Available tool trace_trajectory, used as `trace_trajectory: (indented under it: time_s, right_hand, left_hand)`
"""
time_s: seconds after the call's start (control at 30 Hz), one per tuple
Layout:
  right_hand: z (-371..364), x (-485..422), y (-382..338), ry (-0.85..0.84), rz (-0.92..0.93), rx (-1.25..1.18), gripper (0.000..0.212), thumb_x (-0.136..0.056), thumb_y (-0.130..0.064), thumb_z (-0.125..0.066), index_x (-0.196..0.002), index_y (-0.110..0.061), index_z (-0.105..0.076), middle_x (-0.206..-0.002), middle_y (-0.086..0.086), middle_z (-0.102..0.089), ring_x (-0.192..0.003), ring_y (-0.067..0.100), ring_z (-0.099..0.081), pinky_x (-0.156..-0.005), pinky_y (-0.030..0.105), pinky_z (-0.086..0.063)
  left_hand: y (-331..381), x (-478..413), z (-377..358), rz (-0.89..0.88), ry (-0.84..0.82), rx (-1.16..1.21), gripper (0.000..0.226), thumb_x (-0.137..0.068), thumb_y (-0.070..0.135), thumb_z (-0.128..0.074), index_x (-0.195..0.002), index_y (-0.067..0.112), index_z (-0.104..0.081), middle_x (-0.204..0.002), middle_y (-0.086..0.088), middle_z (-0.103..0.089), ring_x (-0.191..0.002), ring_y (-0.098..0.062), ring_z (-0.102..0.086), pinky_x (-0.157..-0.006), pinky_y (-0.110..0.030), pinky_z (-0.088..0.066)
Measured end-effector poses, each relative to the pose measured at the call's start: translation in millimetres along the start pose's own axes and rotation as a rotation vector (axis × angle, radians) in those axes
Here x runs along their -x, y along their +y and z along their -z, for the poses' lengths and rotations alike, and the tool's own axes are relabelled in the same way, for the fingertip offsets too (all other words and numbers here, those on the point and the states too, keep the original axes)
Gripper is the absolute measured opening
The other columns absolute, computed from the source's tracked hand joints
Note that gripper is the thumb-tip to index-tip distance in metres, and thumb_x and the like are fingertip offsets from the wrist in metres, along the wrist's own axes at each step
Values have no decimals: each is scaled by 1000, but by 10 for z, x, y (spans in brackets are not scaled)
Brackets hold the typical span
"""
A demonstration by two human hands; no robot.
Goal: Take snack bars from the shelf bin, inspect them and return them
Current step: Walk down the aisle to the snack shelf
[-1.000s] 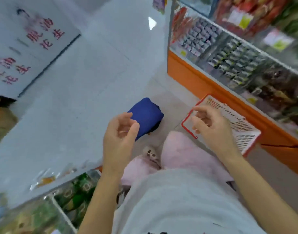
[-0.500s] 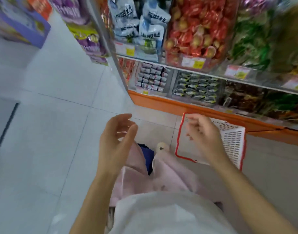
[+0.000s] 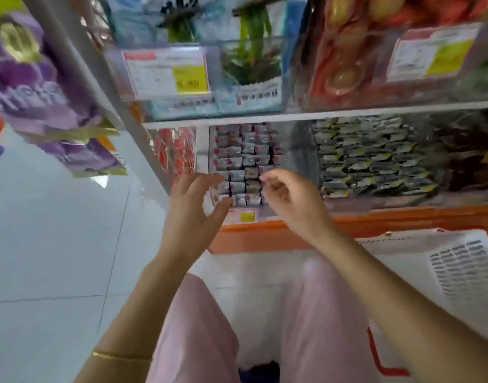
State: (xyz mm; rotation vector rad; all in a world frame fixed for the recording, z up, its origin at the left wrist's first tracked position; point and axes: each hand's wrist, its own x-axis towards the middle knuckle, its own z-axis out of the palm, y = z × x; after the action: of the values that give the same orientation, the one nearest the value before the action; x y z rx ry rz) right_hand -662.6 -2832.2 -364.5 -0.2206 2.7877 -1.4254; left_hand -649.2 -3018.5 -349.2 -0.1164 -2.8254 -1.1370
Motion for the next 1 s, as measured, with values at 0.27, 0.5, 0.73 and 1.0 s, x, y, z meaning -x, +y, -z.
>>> trace_trajectory:
  time_s: [0.27, 0.5, 0.73, 1.0]
  right_hand:
    - [-587, -320, 565, 274, 389, 174, 20, -89, -15, -60, -108, -15, -66, -83, -20, -51, -72, -9, -50, -66, 4, -37]
    - [-799, -364, 498, 295, 432, 426, 20, -89, -22, -60, -107, -18, -68, -93, -7, -60, -84, 9, -50, -75, 26, -39]
    - [-961, -585, 322, 153, 471, 724, 20, -83, -41, -64, -95, -26, -72, -92, -7, -61, -95, 15, -41, -79, 33, -36]
    - [-951, -628, 296, 157, 437, 336, 9, -82, -24, -69, -77, -16, -68, -75, -9, -58, -76, 8, -52, -74, 22, -42]
  left_hand:
    - [-870, -308, -597, -358, 273, -71, 36, -86, 25, -62, -120, 15, -57, -121, -5, -51, -118, -21, -40, -98, -37, -37]
    - [-967, -124, -668, -342, 243, -72, 45, -86, 26, -62, -128, 13, -51, -125, -9, -49, -120, -25, -42, -101, -37, -36]
    - [-962, -149, -541, -360, 135, -137, 49, -84, 23, -62, -131, 14, -48, -129, -7, -46, -122, -24, -42, -102, -40, -38]
    - [-1035, -160, -586, -334, 216, 11, 49, -84, 24, -65, -130, 16, -49, -117, 7, -40, -112, -18, -48, -93, -30, -44]
